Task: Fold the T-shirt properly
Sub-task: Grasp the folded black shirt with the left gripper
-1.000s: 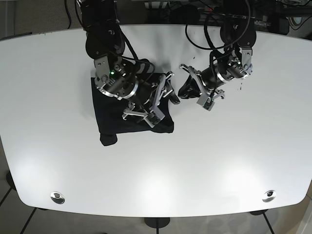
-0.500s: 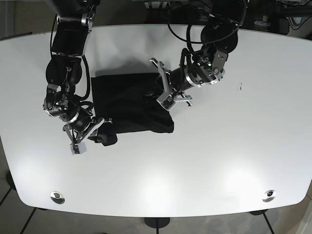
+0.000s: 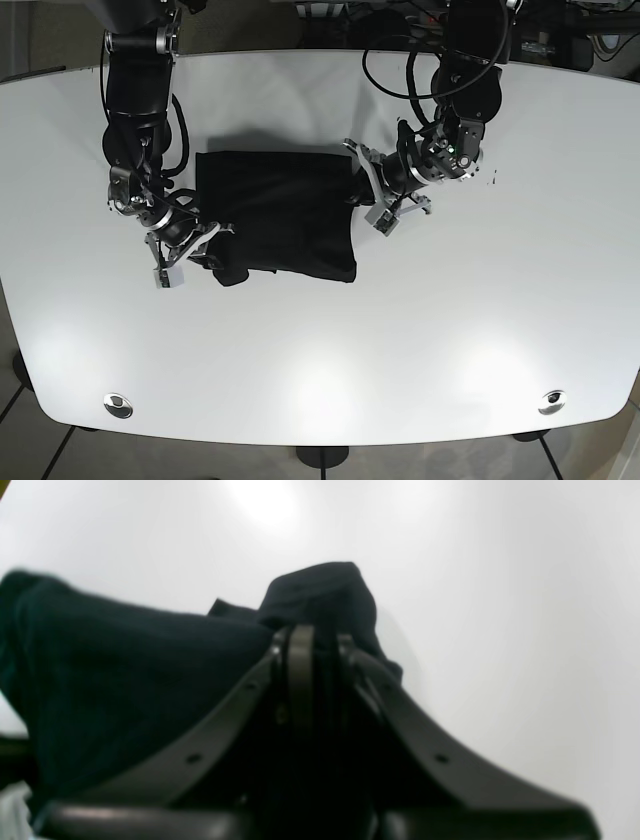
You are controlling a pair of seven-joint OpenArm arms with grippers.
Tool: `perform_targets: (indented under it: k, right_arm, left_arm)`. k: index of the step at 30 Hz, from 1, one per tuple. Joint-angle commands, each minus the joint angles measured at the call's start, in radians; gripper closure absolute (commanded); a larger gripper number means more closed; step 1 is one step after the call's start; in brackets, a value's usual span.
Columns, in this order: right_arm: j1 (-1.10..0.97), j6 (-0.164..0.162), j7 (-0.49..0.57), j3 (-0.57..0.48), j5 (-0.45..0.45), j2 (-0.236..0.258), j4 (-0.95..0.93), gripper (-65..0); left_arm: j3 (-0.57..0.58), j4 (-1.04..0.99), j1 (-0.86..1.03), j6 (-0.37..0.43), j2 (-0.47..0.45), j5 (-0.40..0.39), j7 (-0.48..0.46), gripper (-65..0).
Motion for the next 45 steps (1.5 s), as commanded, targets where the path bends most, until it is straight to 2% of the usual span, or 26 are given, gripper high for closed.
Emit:
perform_targets:
  k: [1, 5, 8, 9, 11, 13, 16, 19, 22, 26, 28, 30, 33, 34, 36, 40, 43, 45]
  right_arm:
    - [0.017, 0.001, -0.036, 0.005, 0.002, 0.021, 0.094, -6.3]
    - [0.008, 0.002, -0.091, 0.002, 0.002, 0.053, 0.203, -6.3]
    - [0.046, 0.004, -0.085, -0.004, -0.006, 0.072, 0.132, -6.3]
    - [0.052, 0.014, -0.08, -0.004, -0.006, 0.075, 0.088, -6.3]
    - [0.078, 0.065, -0.034, -0.004, -0.006, 0.075, 0.002, -6.2]
    - [0.081, 0.083, 0.01, -0.004, -0.007, 0.075, -0.073, -6.2]
    - [0.06, 0.088, 0.016, -0.004, -0.007, 0.075, -0.075, -6.0]
    - [-0.031, 0.082, 0.016, -0.004, -0.007, 0.076, 0.031, -6.0]
    - [-0.107, 0.082, -0.028, -0.004, -0.007, 0.075, 0.126, -5.9]
    - [-0.204, 0.08, -0.068, -0.004, -0.006, 0.056, 0.264, -5.9]
    - [-0.241, 0.08, -0.099, -0.004, -0.007, 0.023, 0.329, -5.9]
    - [-0.262, 0.079, -0.139, -0.005, -0.007, 0.0, 0.376, -5.9]
    - [-0.27, 0.079, -0.191, -0.051, -0.007, -0.034, 0.415, -5.9]
    - [-0.273, 0.079, -0.192, -0.076, -0.007, -0.037, 0.425, -5.9]
    - [-0.273, 0.079, -0.194, -0.1, -0.006, -0.039, 0.441, -5.9]
    - [-0.272, 0.079, -0.232, -0.094, 0.002, -0.039, 0.468, -5.9]
    - [-0.272, 0.079, -0.234, -0.076, 0.002, -0.033, 0.484, -5.9]
    - [-0.272, 0.079, -0.235, -0.008, 0.002, -0.034, 0.484, -5.9]
  left_arm:
    - [0.002, 0.114, 0.008, -0.006, 0.001, -0.016, -0.017, -2.1]
    - [0.026, 0.272, 0.098, -0.006, 0.007, -0.016, 0.015, -2.2]
    - [0.068, 0.286, 0.146, -0.005, 0.007, -0.016, 0.014, -2.2]
    - [0.069, 0.267, 0.15, -0.005, 0.01, -0.016, 0.014, -2.2]
    - [0.063, 0.212, 0.147, -0.005, 0.037, -0.016, 0.012, -2.1]
    - [0.045, 0.126, 0.14, -0.005, 0.048, -0.016, 0.011, -2.1]
    - [0.013, 0.036, 0.065, -0.005, 0.065, -0.016, -0.02, -2.1]
    - [-0.02, -0.116, -0.061, -0.005, 0.067, -0.016, -0.039, -2.1]
    - [-0.041, -0.27, -0.205, -0.005, 0.067, -0.016, -0.069, -2.2]
    - [-0.041, -0.425, -0.34, -0.005, 0.067, -0.016, -0.1, -2.4]
    - [-0.04, -0.434, -0.382, -0.005, 0.064, -0.016, -0.1, -2.5]
    - [-0.041, -0.432, -0.41, -0.005, 0.06, -0.014, -0.097, -7.4]
    - [-0.044, -0.399, -0.423, 0.014, 0.036, -0.009, -0.095, -23.7]
    - [-0.044, -0.362, -0.419, 0.071, 0.03, -0.009, -0.097, -28.9]
    - [-0.04, -0.276, -0.413, 0.187, 0.028, -0.006, -0.097, -32.9]
    - [-0.01, -0.093, -0.345, 0.333, 0.034, 0.006, -0.1, -33.7]
    - [0.123, -0.03, -0.336, 0.439, 0.056, 0.06, -0.103, -33.9]
    - [0.18, -0.027, -0.311, 0.531, 0.096, 0.093, -0.104, -33.9]
